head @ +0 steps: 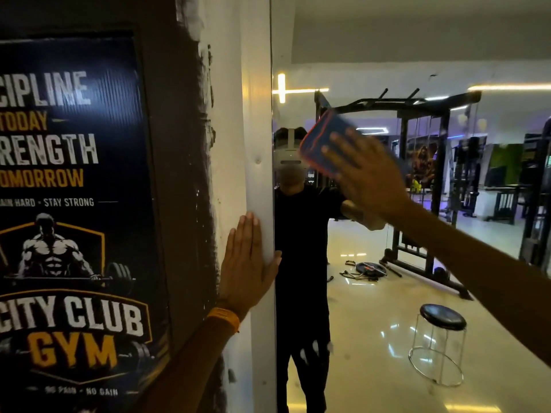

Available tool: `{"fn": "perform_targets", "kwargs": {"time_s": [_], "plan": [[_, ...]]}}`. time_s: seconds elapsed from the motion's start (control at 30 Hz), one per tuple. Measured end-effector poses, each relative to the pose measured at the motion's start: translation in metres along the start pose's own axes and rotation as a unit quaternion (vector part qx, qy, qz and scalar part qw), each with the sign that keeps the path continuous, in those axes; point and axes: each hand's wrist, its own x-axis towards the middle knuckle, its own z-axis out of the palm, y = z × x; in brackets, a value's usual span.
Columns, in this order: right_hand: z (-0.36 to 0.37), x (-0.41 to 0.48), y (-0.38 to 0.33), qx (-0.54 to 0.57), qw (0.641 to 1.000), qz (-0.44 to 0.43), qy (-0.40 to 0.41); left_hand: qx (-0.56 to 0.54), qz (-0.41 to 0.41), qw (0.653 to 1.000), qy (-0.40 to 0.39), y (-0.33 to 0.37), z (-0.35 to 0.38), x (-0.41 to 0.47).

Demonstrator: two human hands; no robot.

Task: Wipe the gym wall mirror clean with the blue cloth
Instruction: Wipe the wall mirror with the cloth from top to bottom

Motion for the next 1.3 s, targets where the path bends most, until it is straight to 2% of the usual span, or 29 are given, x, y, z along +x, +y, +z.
{"fn": "perform_targets", "kwargs": {"time_s": [0.03,0.1,0.13,0.17,0.23,0.27,0.3,0.33,0.4,0.47,0.5,0.53,0.6,0.63,0.67,0.7,0.77,0.8,0.87,0.9,0.97,1.03,1.07,1.1,1.13,1.2,1.23,1.27,1.3], "plan": [[-0.01,0.015,0.025,-0.004,0.996,0.083,0.024,-0.004,-0.002,1.0,0.003,0.001,-0.006,0.012],[-0.016,0.028,0.029,0.004,0.974,0.224,0.043,-0.016,-0.001,1.0,0.014,0.004,-0.019,0.048],[-0.012,0.025,0.014,0.008,0.969,0.245,0.036,-0.018,0.001,1.0,0.023,0.007,-0.025,0.068],[-0.007,0.018,-0.009,0.015,0.976,0.216,0.018,-0.014,0.005,0.999,0.032,0.009,-0.032,0.088],[-0.001,-0.003,-0.03,0.02,0.998,0.056,-0.032,-0.007,0.017,0.999,0.047,0.011,-0.045,0.122],[-0.002,-0.006,-0.018,0.005,0.999,-0.013,-0.052,-0.008,0.023,0.998,0.054,0.011,-0.049,0.134],[-0.008,-0.001,0.004,-0.007,0.998,-0.033,-0.045,-0.007,0.027,0.998,0.058,0.01,-0.053,0.143],[-0.012,0.007,0.03,-0.019,1.0,-0.004,-0.024,-0.007,0.028,0.998,0.063,0.01,-0.055,0.151],[-0.03,0.033,0.072,-0.007,0.987,0.159,0.025,-0.017,0.03,0.996,0.077,0.011,-0.058,0.163],[-0.035,0.046,0.062,0.016,0.956,0.292,0.034,-0.024,0.031,0.995,0.093,0.015,-0.058,0.172],[-0.028,0.042,0.039,0.014,0.953,0.301,0.032,-0.024,0.029,0.994,0.1,0.017,-0.057,0.175],[-0.019,0.032,0.013,0.02,0.966,0.258,0.018,-0.022,0.026,0.994,0.108,0.019,-0.056,0.178],[-0.004,-0.005,-0.013,0.026,0.995,0.091,-0.032,0.001,0.012,0.993,0.119,0.021,-0.053,0.18],[-0.004,-0.02,-0.004,0.006,0.998,0.023,-0.061,0.024,0.006,0.992,0.121,0.022,-0.052,0.181],[-0.01,-0.027,0.018,-0.013,0.998,-0.006,-0.065,0.047,0.003,0.991,0.124,0.022,-0.051,0.181],[-0.017,-0.028,0.045,-0.022,0.999,0.009,-0.043,0.063,0.004,0.99,0.126,0.022,-0.049,0.181],[-0.039,-0.02,0.094,-0.01,0.988,0.155,0.012,0.066,0.008,0.99,0.128,0.022,-0.048,0.182],[-0.05,-0.015,0.107,0.001,0.969,0.244,0.026,0.064,0.009,0.99,0.126,0.022,-0.047,0.182],[-0.047,-0.009,0.088,0.011,0.935,0.351,0.039,0.065,0.005,0.99,0.128,0.023,-0.047,0.182],[-0.037,-0.009,0.066,0.005,0.939,0.342,0.037,0.068,0.006,0.989,0.131,0.026,-0.047,0.183],[-0.019,-0.022,0.028,0.021,0.979,0.2,-0.004,0.09,0.018,0.988,0.128,0.033,-0.048,0.191],[-0.019,-0.034,0.044,0.001,0.998,0.043,-0.044,0.116,0.045,0.986,0.112,0.04,-0.049,0.201],[-0.026,-0.029,0.073,-0.024,0.998,0.035,-0.038,0.123,0.057,0.985,0.108,0.044,-0.049,0.207],[-0.034,-0.023,0.103,-0.038,0.996,0.077,-0.039,0.125,0.065,0.984,0.105,0.045,-0.05,0.212],[-0.045,-0.015,0.129,-0.034,0.987,0.153,-0.027,0.129,0.068,0.984,0.105,0.045,-0.051,0.217],[-0.061,0.005,0.154,-0.008,0.943,0.33,0.024,0.134,0.062,0.983,0.112,0.042,-0.054,0.221],[-0.06,0.017,0.142,-0.011,0.926,0.374,0.045,0.132,0.063,0.982,0.117,0.042,-0.056,0.221],[-0.053,0.028,0.122,-0.012,0.929,0.367,0.054,0.125,0.065,0.983,0.121,0.042,-0.056,0.221],[-0.042,0.038,0.096,-0.006,0.95,0.307,0.049,0.116,0.065,0.983,0.123,0.043,-0.057,0.221]]}}
